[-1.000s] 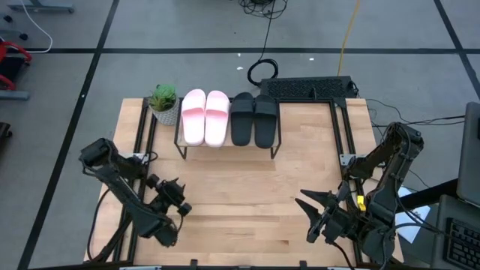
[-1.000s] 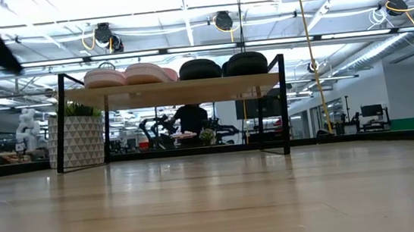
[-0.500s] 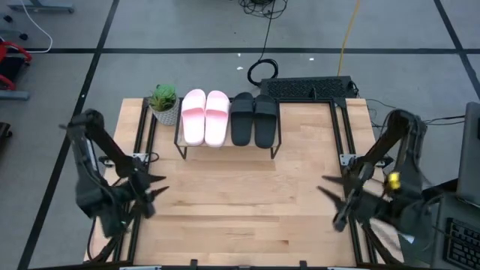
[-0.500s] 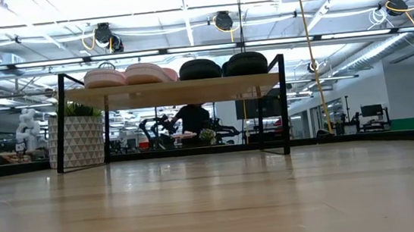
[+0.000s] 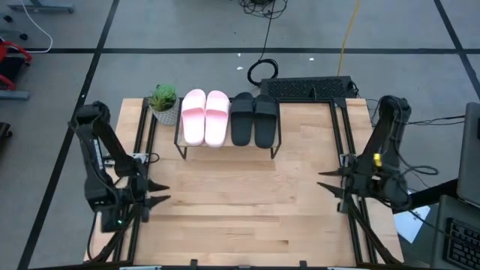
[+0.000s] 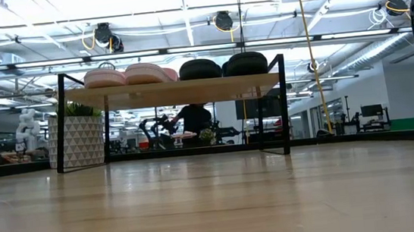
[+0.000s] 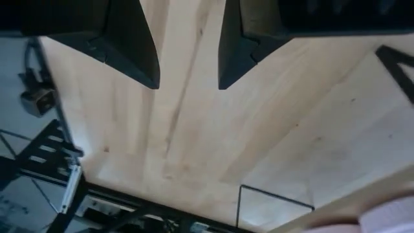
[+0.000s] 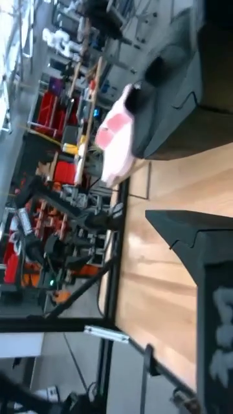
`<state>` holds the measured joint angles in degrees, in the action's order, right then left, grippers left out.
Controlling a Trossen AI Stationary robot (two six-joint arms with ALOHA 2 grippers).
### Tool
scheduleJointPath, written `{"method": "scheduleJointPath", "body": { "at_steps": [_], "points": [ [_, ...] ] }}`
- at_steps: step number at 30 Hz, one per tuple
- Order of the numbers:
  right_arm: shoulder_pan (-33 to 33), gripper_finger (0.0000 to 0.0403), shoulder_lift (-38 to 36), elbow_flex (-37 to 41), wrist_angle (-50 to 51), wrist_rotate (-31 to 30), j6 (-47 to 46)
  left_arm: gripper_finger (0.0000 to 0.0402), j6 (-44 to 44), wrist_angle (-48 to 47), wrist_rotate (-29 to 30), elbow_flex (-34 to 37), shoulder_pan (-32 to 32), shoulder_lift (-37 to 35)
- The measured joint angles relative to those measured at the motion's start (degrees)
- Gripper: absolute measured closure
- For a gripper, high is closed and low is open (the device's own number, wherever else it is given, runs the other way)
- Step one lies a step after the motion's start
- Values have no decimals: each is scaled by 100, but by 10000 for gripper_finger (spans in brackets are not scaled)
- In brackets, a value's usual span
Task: Pick and place slides into the shelf
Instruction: Return to Home Position
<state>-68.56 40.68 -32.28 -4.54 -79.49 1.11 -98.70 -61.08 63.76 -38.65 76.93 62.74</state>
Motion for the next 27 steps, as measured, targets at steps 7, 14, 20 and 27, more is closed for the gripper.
{"method": "scheduleJointPath", "body": {
  "at_steps": [7,14,20,27],
  "points": [
    [803,280,-497,1382,-1847,321,690,247,968,1814,294,719,-941,470],
    [1670,280,-1415,1936,-2917,730,2178,247,2106,2398,707,1078,-2294,327],
    [1909,280,-2464,2007,-2995,566,3250,247,2648,2378,1179,1486,-3044,-493],
    [1898,280,-3602,2007,-2950,172,4064,247,6322,4803,-240,1538,-3314,-1505]
  ]
}}
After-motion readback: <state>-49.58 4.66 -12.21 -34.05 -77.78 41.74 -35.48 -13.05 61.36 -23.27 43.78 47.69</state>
